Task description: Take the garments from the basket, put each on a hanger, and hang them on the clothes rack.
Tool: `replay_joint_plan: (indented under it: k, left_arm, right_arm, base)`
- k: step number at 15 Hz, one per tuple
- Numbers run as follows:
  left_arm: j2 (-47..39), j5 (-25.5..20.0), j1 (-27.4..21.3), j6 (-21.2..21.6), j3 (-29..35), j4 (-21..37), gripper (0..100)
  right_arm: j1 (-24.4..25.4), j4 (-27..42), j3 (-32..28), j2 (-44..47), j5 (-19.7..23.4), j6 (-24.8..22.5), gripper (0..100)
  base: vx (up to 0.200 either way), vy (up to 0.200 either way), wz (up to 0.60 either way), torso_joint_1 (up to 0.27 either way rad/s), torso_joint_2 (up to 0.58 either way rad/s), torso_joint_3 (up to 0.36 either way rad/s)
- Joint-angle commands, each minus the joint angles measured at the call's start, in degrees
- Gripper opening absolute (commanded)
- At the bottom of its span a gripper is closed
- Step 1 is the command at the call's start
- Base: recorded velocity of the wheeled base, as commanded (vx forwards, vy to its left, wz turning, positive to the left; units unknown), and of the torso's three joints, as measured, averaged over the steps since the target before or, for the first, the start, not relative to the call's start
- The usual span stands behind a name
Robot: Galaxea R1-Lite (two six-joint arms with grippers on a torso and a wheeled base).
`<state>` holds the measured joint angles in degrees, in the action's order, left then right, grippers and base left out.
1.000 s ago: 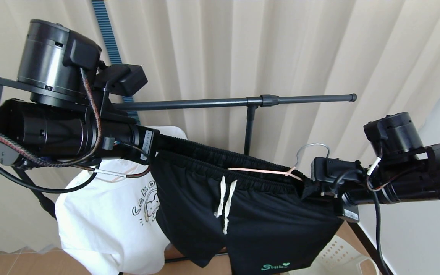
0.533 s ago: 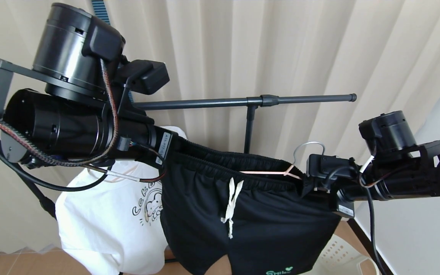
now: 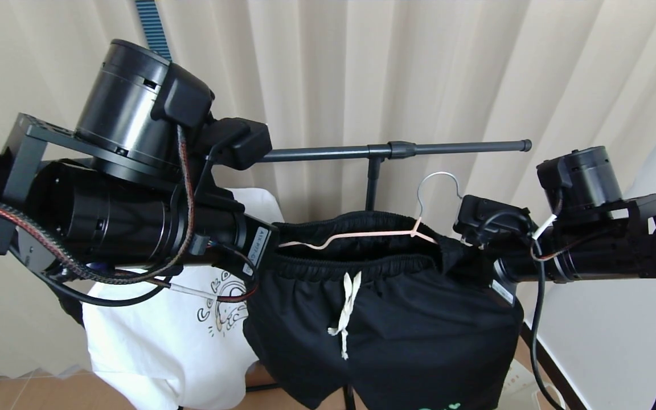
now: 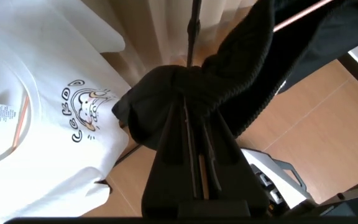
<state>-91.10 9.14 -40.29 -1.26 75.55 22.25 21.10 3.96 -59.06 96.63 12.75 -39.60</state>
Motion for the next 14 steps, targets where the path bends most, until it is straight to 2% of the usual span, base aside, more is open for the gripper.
replay_joint_plan:
  k: [1, 4, 7, 10, 14]
  left_arm:
    - [-0.22, 0.0, -0.84, -0.06, -0.05, -0.01, 0]
    - [-1.54, 0.09, -2.07, -0.85, 0.39, -0.1, 0]
    - [-3.65, 0.17, -4.18, -4.9, 1.62, -0.1, 0]
    - [-3.73, 0.17, -5.94, -5.25, 2.15, -0.19, 0]
    - [-6.02, 0.17, -8.31, -10.08, 4.96, -0.1, 0]
  right_arm:
    - [0.34, -0.01, -0.88, -0.04, 0.08, 1.71, 0]
    - [2.01, -0.09, -1.58, -0.13, -0.01, 5.14, 0]
    - [2.54, -0.71, -1.76, -0.57, 0.08, 5.93, 0]
    - [2.63, -3.87, -0.79, -0.04, -0.01, 7.08, 0]
    - [3.77, -4.05, -0.7, -0.04, -0.18, 8.31, 0]
  base:
    - [0.0, 0.0, 0.0, 0.0, 0.0, 0.0]
    - [0.0, 0.0, 0.0, 0.0, 0.0, 0.0]
    - [0.0, 0.0, 0.0, 0.0, 0.0, 0.0]
    - [0.0, 0.0, 0.0, 0.0, 0.0, 0.0]
    - [0.0, 0.0, 0.0, 0.0, 0.0, 0.0]
